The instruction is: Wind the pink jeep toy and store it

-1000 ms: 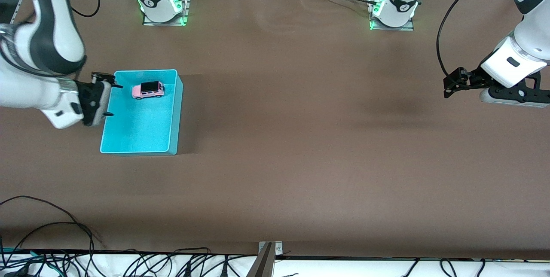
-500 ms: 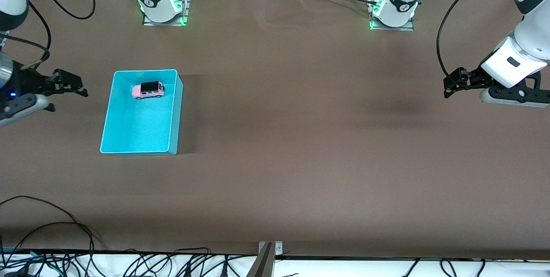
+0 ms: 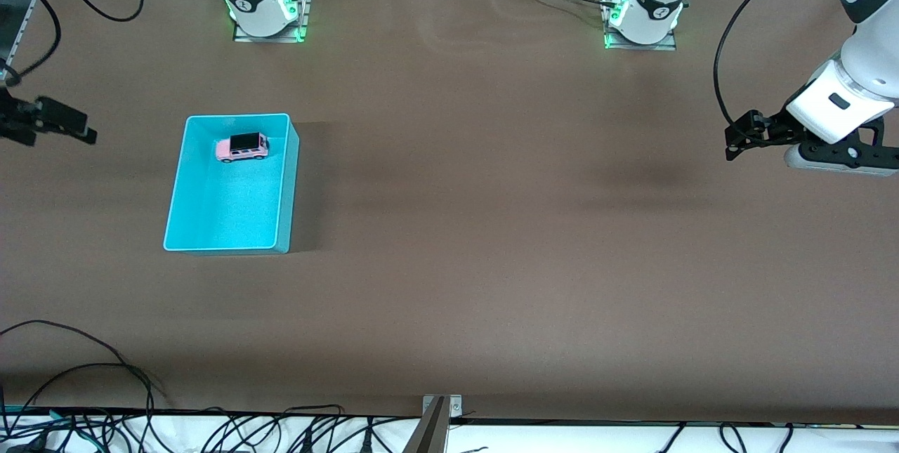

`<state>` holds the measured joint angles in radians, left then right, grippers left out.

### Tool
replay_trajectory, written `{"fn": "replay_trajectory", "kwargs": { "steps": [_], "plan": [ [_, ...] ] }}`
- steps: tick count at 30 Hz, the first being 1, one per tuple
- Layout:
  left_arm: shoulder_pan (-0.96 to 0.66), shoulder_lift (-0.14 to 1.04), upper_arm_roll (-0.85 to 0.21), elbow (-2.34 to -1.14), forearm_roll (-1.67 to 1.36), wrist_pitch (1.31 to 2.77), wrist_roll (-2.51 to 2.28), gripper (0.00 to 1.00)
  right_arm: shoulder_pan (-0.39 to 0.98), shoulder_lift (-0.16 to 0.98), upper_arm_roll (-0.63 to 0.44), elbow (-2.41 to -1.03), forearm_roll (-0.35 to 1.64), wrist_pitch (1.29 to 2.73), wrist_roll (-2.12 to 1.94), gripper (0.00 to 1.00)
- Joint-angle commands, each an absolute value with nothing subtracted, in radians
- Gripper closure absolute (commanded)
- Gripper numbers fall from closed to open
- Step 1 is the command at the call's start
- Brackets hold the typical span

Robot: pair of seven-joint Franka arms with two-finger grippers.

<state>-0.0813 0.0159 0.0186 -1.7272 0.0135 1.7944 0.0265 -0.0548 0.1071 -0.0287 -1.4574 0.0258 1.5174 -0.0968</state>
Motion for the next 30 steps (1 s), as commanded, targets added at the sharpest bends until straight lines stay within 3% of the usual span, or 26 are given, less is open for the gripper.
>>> {"fn": "replay_trajectory", "kwargs": {
  "steps": [1,8,20,30],
  "plan": [
    [-0.084,0.003,0.018,-1.724,0.009,1.789,0.028,0.0,-0.054,-0.096,-0.021,-1.679,-0.005,1.545,-0.048,0.0],
    [-0.077,0.002,0.02,-1.724,0.008,1.789,0.028,0.0,-0.054,-0.17,-0.017,-1.764,-0.009,1.558,-0.04,0.0],
    [-0.078,0.002,0.02,-1.724,0.008,1.789,0.028,0.0,-0.052,-0.022,-0.02,-1.588,0.008,1.554,-0.051,0.0],
    [-0.078,0.002,0.02,-1.724,0.008,1.789,0.026,0.0,-0.051,-0.008,-0.018,-1.578,0.006,1.539,-0.049,0.0]
  ]
}}
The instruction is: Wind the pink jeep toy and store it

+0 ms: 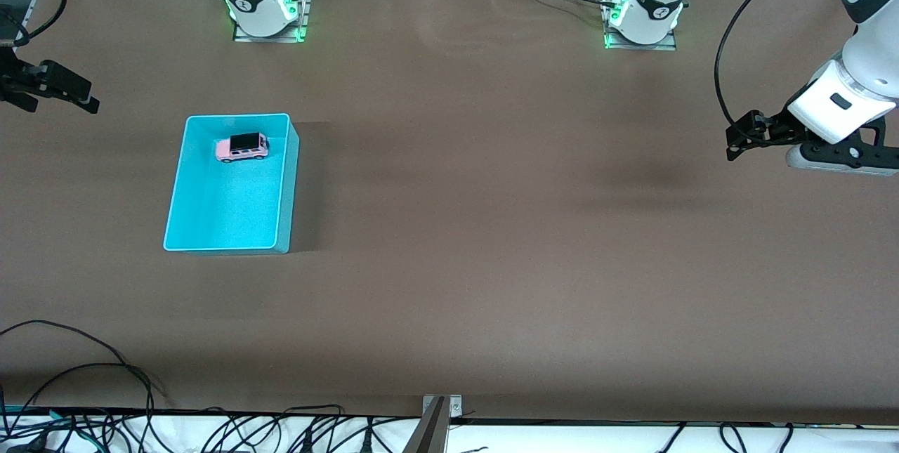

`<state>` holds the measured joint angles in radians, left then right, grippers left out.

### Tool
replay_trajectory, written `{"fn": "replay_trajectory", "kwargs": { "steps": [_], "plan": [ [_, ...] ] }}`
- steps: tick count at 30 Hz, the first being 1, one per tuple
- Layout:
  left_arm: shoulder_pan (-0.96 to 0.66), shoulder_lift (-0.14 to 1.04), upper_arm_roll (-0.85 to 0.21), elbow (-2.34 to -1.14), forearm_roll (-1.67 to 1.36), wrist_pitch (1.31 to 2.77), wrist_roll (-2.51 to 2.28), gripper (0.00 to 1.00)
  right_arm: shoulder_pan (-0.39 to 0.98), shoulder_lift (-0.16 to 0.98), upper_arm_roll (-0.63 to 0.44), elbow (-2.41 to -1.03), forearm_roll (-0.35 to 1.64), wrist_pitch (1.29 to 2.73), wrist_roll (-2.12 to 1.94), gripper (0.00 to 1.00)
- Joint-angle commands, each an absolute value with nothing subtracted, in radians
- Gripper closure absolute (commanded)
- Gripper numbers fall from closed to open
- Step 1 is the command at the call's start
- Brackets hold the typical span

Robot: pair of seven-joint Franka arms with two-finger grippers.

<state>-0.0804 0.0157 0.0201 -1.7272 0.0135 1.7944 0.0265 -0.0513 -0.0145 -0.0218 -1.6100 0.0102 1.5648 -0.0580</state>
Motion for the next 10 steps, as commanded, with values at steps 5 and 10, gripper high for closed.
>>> {"fn": "replay_trajectory", "kwargs": {
  "steps": [5,10],
  "plan": [
    [-0.078,0.002,0.02,-1.724,0.008,1.789,0.028,0.0,-0.051,-0.009,-0.018,-1.578,0.006,1.537,-0.048,0.0],
    [-0.078,0.002,0.02,-1.724,0.008,1.789,0.026,0.0,-0.051,-0.009,-0.018,-1.578,0.006,1.536,-0.048,0.0]
  ]
}}
